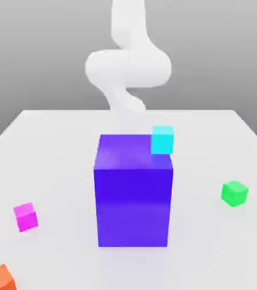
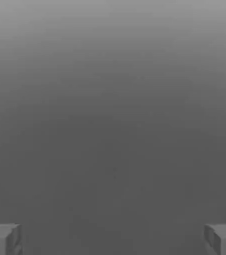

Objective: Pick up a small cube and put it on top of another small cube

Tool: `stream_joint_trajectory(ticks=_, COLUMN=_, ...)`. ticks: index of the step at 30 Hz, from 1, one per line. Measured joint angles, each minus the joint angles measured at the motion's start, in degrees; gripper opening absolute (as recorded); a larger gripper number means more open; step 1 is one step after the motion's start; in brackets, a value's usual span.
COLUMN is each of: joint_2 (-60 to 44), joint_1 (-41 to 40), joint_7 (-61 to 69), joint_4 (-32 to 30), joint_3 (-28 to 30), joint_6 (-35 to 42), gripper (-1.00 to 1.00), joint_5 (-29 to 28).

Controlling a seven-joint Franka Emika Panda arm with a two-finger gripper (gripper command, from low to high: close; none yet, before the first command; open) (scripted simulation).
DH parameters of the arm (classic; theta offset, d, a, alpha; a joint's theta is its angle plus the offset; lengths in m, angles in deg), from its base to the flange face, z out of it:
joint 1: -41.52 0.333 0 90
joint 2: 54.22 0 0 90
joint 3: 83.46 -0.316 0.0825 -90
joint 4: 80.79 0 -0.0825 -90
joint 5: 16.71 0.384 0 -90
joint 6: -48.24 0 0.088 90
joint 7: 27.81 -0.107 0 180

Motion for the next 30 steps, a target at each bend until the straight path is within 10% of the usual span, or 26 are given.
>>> stream_joint_trajectory(ticks=17, joint_2=-36.2, joint_1=0.0, joint_7=7.0, joint_4=-12.2, joint_3=19.3, joint_6=-13.5, gripper=0.0, joint_5=23.8)
stream_joint_trajectory(ticks=30, joint_2=-51.3, joint_1=-7.0, joint_7=-4.9, joint_4=-20.8, joint_3=27.4, joint_6=-29.4, gripper=0.0, joint_5=15.2)
